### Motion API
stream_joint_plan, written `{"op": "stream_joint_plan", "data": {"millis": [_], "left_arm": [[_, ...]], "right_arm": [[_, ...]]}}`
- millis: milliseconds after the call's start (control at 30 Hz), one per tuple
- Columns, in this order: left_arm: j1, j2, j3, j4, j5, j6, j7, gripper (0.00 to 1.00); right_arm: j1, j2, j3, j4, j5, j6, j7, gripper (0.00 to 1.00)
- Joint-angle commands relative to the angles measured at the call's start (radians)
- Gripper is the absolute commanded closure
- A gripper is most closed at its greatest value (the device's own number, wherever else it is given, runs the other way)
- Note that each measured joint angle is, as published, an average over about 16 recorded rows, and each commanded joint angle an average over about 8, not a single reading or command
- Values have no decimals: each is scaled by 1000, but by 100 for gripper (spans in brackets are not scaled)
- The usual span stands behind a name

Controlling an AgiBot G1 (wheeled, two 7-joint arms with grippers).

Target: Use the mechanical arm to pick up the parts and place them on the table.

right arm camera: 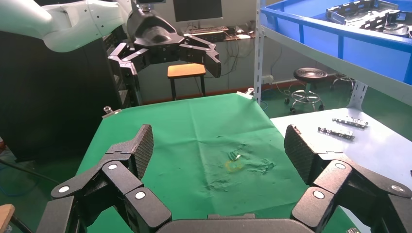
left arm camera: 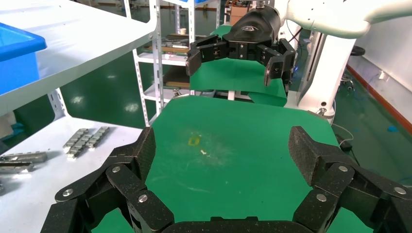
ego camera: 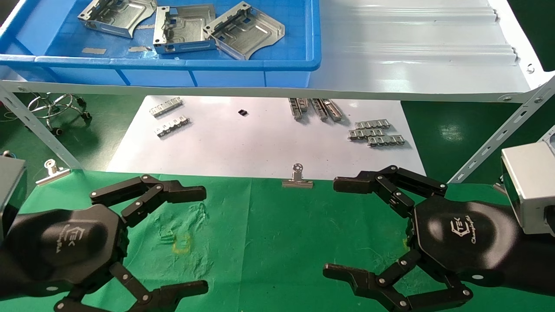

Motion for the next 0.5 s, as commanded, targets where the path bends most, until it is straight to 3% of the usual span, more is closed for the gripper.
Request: {"op": "stream_joint_plan", "data": {"millis": [33, 367, 433, 500], "left_arm": [[0, 0, 0, 0, 0, 0, 0, 0], [0, 0, 0, 0, 0, 0, 0, 0], [0, 0, 0, 0, 0, 0, 0, 0], [0, 0, 0, 0, 0, 0, 0, 0]], "right_arm": [[0, 0, 0, 0, 0, 0, 0, 0], [0, 0, 0, 0, 0, 0, 0, 0], [0, 0, 0, 0, 0, 0, 0, 13], [0, 0, 0, 0, 0, 0, 0, 38]]}}
